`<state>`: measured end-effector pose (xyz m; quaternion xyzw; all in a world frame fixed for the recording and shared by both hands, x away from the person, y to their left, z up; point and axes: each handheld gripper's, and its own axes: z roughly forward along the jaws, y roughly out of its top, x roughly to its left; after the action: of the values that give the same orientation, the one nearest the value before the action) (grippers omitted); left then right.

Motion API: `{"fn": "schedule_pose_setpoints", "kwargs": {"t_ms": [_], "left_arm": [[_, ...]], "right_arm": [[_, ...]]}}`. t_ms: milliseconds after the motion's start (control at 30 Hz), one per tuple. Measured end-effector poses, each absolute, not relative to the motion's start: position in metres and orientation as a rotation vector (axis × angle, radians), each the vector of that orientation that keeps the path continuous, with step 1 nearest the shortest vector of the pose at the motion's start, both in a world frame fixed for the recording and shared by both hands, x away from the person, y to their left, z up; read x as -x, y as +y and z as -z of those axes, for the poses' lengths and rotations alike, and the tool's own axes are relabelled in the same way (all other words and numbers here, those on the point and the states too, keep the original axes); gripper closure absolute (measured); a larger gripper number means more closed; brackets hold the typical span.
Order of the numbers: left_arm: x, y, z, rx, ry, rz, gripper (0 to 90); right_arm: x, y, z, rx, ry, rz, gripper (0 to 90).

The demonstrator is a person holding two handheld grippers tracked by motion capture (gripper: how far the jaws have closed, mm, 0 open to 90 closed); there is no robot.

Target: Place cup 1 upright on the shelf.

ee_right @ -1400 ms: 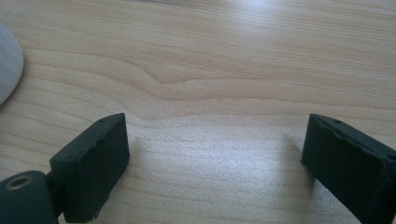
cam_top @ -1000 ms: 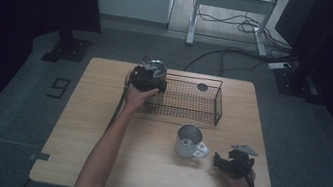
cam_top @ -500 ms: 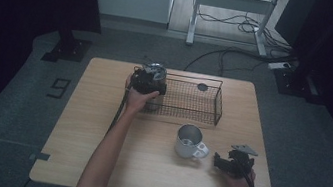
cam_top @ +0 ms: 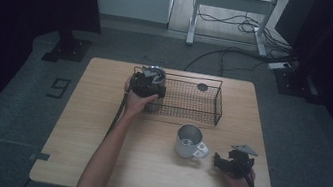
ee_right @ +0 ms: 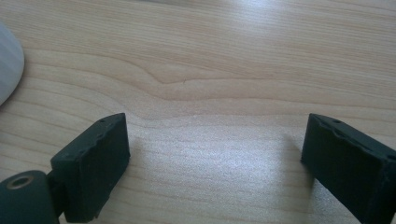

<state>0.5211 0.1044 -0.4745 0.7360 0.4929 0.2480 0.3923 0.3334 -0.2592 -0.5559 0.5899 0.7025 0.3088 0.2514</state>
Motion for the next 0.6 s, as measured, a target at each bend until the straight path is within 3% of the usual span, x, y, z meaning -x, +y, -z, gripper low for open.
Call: {"fn": "schedule_pose_setpoints", "kwargs": {"t_ms": [600], "left_arm": [[-0.5126, 0.1068, 0.4730, -1.843, 1.228, -0.650, 1.1]], "right_arm": [[-0.3333, -0.2592, 0.5559, -1.605, 1.911, -0.840, 7.4]]}}
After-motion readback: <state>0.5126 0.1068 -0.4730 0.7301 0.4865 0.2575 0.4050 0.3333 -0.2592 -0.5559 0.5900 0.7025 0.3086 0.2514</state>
